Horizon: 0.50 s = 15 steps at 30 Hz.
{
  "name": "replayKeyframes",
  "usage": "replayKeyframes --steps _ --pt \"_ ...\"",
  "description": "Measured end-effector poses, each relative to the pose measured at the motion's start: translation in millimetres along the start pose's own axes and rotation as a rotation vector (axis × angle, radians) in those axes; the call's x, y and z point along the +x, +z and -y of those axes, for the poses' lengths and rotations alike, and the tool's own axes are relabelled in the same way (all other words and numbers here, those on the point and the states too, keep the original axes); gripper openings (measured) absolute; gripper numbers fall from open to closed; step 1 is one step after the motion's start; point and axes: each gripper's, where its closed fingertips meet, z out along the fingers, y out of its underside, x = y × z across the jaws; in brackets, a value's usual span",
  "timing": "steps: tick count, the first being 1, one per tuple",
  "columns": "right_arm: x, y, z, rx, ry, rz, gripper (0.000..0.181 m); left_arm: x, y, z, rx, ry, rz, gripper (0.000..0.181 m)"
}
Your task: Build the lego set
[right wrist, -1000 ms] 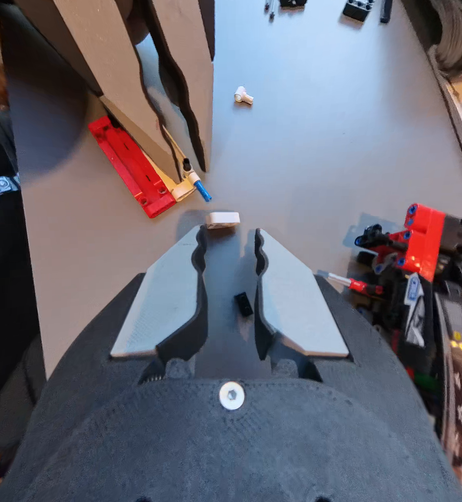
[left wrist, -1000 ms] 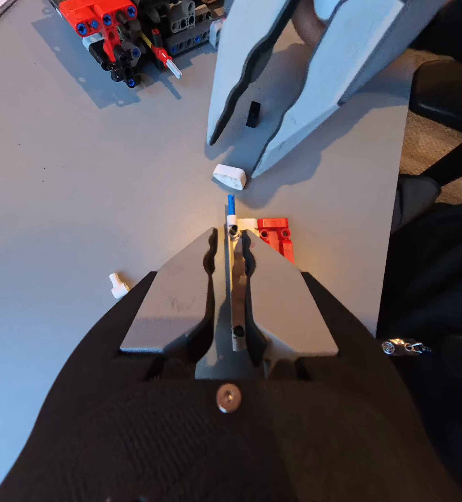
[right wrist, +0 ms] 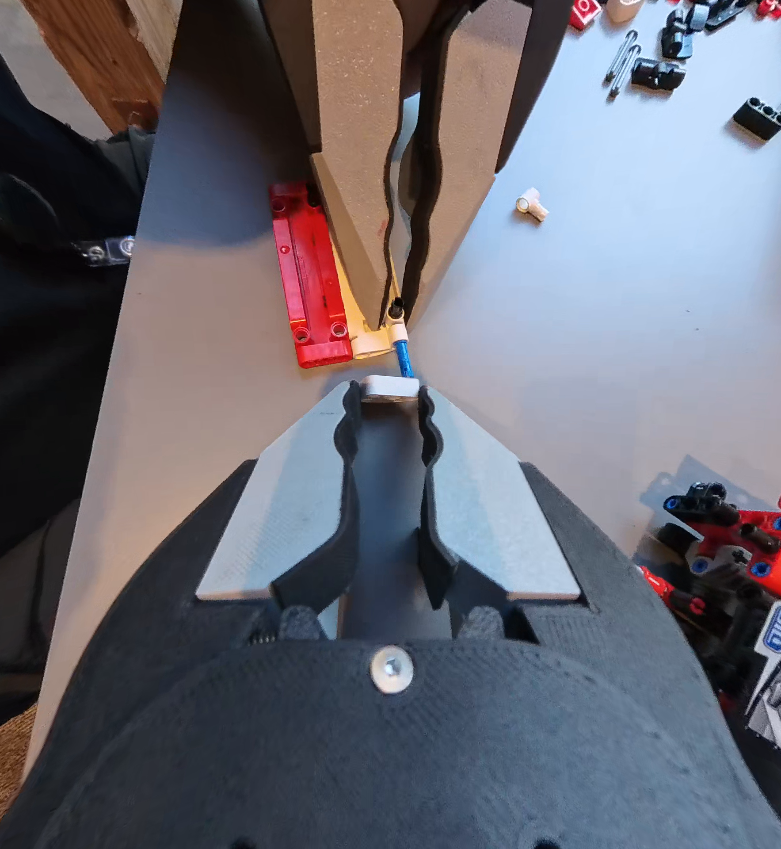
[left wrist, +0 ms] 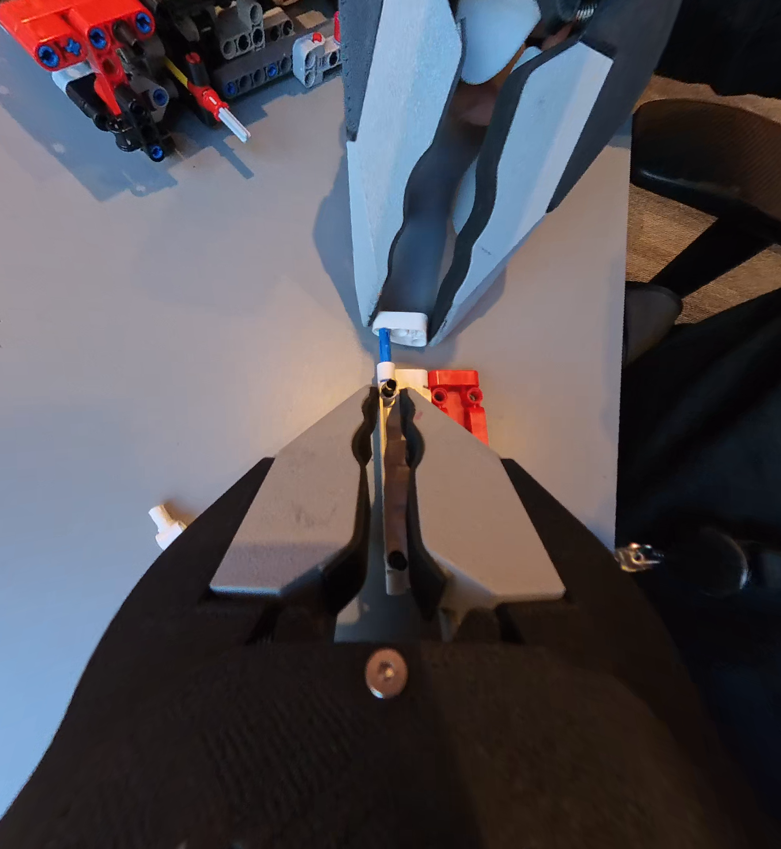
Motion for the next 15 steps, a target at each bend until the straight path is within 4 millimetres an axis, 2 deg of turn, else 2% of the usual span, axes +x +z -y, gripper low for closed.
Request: replayKeyframes --steps 15 --pt "2.4 -0.4 -0.3 0.044 -0.006 -0.017 0.023 -1.1 1.0 0.4 -0.003 -0.035 -0.028 0.006"
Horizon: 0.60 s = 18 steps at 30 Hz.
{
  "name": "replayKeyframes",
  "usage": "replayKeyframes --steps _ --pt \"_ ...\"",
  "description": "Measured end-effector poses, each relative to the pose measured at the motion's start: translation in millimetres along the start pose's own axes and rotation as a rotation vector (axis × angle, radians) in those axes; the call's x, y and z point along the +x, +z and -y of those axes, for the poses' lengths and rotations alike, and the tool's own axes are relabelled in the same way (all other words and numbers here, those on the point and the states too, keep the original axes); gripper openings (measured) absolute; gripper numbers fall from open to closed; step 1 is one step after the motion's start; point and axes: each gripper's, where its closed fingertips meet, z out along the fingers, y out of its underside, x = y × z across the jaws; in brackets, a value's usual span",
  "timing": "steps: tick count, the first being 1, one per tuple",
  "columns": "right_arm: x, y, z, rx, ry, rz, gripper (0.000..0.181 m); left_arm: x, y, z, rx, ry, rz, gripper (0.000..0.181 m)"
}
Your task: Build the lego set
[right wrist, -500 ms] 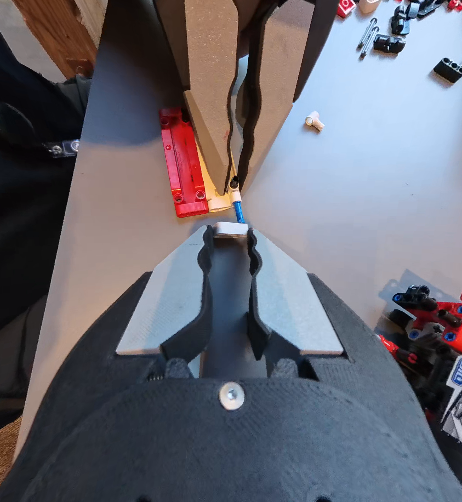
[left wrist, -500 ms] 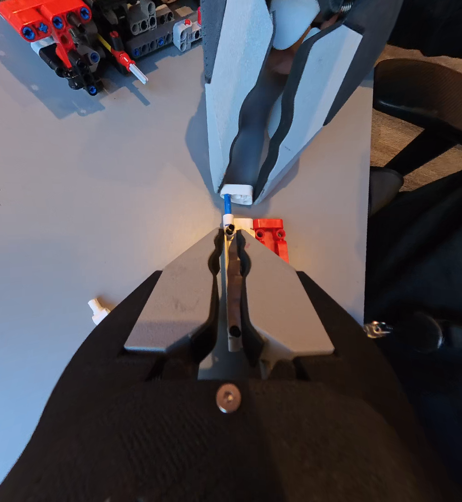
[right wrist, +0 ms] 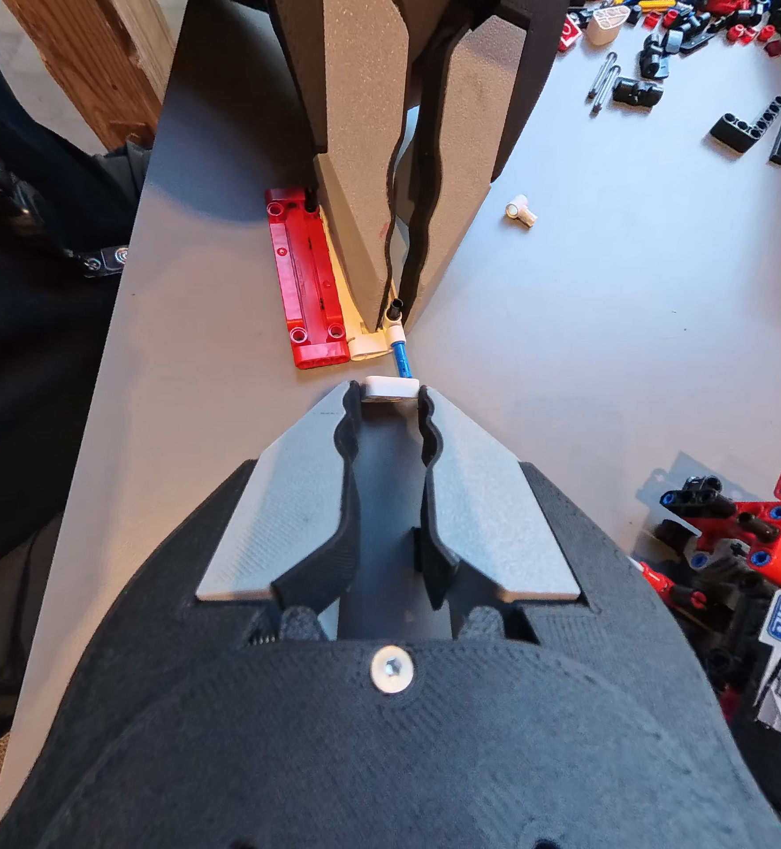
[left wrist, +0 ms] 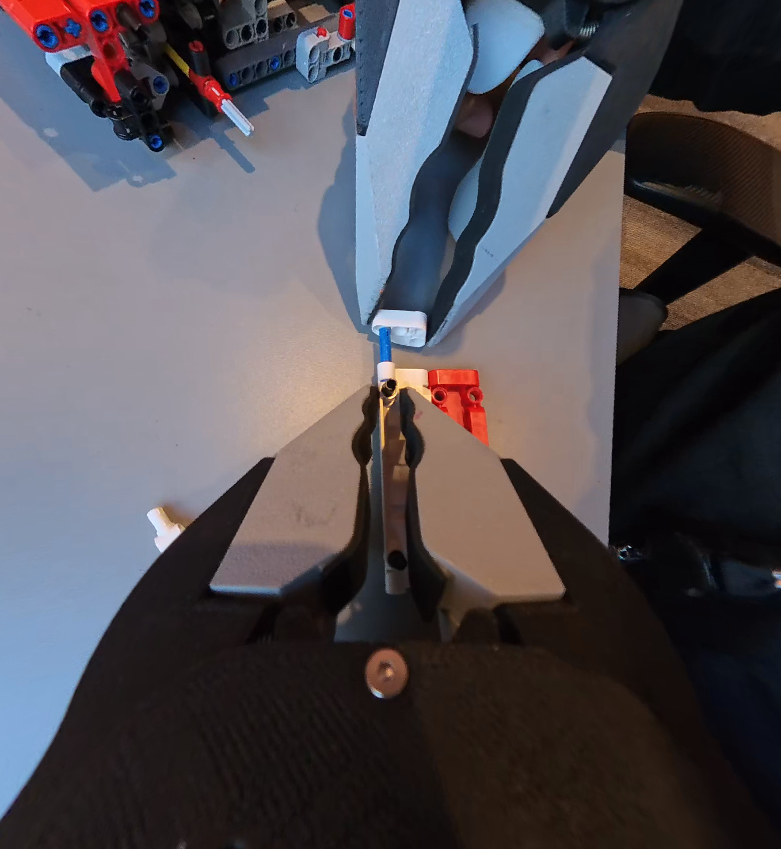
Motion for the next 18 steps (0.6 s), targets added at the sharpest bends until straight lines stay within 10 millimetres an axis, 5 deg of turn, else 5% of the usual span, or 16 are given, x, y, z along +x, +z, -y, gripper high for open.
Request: replayKeyframes --steps 18 --pt "0.0 -0.9 0.8 0.021 0.03 0.002 0.024 -1.1 1.9 2.2 0.013 -0.023 0.005 0.007"
